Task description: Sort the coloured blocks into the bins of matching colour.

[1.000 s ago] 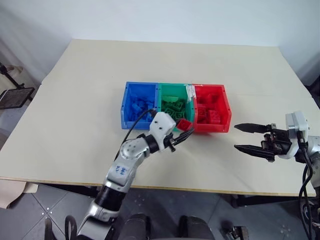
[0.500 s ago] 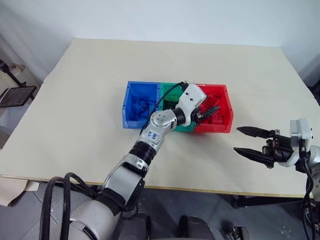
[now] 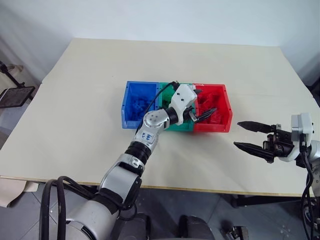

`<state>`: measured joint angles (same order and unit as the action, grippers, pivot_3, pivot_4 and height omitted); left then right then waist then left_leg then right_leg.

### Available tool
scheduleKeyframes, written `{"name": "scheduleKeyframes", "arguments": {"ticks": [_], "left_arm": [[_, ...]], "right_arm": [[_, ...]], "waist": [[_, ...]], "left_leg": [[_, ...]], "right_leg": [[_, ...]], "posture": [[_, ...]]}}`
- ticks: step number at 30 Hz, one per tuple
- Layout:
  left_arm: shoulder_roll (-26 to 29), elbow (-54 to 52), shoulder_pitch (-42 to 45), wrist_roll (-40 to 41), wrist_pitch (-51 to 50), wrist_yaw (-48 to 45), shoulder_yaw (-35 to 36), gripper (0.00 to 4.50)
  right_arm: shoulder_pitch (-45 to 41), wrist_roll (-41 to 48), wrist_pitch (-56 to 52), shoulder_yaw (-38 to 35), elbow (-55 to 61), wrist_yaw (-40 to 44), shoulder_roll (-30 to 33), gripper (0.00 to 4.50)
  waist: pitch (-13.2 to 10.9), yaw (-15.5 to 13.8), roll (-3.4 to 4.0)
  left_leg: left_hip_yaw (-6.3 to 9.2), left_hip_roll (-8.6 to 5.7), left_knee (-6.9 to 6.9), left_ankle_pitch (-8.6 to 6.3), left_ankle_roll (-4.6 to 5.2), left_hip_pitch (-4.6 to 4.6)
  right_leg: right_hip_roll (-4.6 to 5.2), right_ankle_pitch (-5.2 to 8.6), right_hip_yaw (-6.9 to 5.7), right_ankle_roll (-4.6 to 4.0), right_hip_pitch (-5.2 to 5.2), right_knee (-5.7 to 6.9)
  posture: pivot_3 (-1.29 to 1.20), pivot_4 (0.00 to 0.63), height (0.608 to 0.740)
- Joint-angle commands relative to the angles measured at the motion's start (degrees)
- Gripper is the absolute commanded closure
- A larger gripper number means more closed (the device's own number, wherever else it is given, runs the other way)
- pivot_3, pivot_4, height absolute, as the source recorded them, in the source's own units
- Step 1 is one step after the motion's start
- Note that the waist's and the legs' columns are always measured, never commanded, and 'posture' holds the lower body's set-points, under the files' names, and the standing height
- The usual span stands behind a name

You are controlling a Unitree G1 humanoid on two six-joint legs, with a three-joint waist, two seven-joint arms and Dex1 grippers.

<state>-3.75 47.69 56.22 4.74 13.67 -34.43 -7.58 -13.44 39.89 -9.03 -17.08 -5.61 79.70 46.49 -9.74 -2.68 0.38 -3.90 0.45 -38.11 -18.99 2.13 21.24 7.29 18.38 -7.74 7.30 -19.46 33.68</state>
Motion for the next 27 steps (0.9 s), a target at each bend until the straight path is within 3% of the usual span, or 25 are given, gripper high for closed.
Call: {"name": "scheduleKeyframes", "arguments": {"ticks": [1, 6, 11, 17, 27], "left_arm": [[3.7, -18.7, -7.8, 1.1, -7.5, -2.4, -1.0, 0.03], [17.1, -51.0, -29.2, 10.0, -23.1, -9.2, 2.4, 0.03], [28.3, -66.5, -45.5, 15.7, -28.6, -11.4, 9.2, 0.03], [36.7, -69.3, -60.1, 20.9, -26.3, -16.1, 21.5, 0.03], [41.9, -61.3, -59.3, 23.9, -23.3, -19.0, 30.3, 0.03]], "right_arm": [[-2.4, -0.7, -0.2, 0.7, -1.5, 1.9, 0.3, 0.81], [-5.3, -2.2, -0.2, 2.6, -4.8, 4.6, 0.5, 0.81], [-8.6, -4.2, 0.4, 4.5, -8.8, 7.3, 0.6, 0.81], [-12.9, -8.0, 3.2, 7.3, -15.4, 11.6, 1.2, 0.81], [-15.6, -8.9, 8.1, 10.8, -21.3, 12.8, 3.5, 0.81]], "waist": [[0.0, 0.1, 0.01], [0.0, 1.6, 0.07], [0.0, 1.4, 0.08], [0.0, 1.4, 0.09], [0.0, 1.6, 0.14]], "left_leg": [[0.01, -0.01, 0.00, 0.00, 0.00, 0.00], [0.11, 0.09, 0.03, 0.01, -0.02, -0.05], [0.19, 0.15, -0.04, 0.03, -0.07, -0.07], [0.39, 0.14, -0.02, -0.05, -0.10, -0.06], [0.29, 0.16, 0.03, -0.05, -0.12, -0.08]], "right_leg": [[0.01, 0.00, 0.00, 0.00, 0.01, 0.01], [-0.01, 0.00, 0.04, 0.00, 0.00, 0.15], [0.23, 0.02, 0.33, -0.04, 0.12, 0.06], [0.39, 0.05, 0.41, -0.10, 0.22, -0.14], [0.34, 0.06, 0.34, -0.12, 0.16, -0.04]], "posture": [[0.00, 0.150, 0.740], [0.00, 0.150, 0.740], [0.00, 0.150, 0.740], [0.00, 0.150, 0.740], [0.00, 0.150, 0.740]]}}
